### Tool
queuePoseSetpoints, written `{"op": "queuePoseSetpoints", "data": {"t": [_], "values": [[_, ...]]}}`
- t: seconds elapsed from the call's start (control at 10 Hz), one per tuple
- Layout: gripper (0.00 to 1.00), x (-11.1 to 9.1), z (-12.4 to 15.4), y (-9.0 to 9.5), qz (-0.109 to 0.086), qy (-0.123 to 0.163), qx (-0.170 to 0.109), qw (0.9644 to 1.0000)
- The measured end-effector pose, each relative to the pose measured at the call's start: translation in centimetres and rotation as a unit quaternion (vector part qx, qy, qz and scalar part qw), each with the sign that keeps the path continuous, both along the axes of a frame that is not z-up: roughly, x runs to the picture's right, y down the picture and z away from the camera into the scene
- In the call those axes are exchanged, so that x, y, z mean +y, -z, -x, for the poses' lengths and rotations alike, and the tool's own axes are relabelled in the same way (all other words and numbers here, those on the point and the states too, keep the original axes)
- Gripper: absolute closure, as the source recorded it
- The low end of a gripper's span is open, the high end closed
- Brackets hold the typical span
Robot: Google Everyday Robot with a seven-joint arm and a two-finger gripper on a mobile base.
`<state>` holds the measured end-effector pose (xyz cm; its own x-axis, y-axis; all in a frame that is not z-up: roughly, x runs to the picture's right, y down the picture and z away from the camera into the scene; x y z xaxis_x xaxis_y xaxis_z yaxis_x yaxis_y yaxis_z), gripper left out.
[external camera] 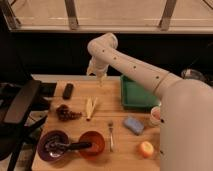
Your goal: Wipe table surface with eraser
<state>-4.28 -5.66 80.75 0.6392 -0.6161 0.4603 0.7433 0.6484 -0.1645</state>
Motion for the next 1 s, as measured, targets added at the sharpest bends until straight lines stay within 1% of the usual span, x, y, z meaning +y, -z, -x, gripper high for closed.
{"op": "queuePoseSetpoints", "data": {"t": [0.1, 0.2, 0.3, 0.4, 0.5, 0.7, 0.9, 1.0], "values": [[0.35, 0.0, 0.1, 0.0, 0.0, 0.001, -0.002, 1.0], [0.35, 0.0, 0.5, -0.5, 0.001, 0.007, -0.008, 0.9999], [0.35, -0.2, 1.4, -1.4, 0.001, 0.018, -0.018, 0.9997], [0.35, -0.5, 2.8, -2.6, 0.002, 0.027, -0.031, 0.9991], [0.35, -1.1, 4.5, -4.2, 0.005, 0.038, -0.046, 0.9982], [0.35, -1.6, 8.0, -7.9, 0.009, 0.054, -0.077, 0.9955], [0.35, -1.5, 10.7, -10.2, 0.014, 0.07, -0.101, 0.9923], [0.35, -1.1, 12.0, -11.4, 0.019, 0.077, -0.112, 0.9905]]}}
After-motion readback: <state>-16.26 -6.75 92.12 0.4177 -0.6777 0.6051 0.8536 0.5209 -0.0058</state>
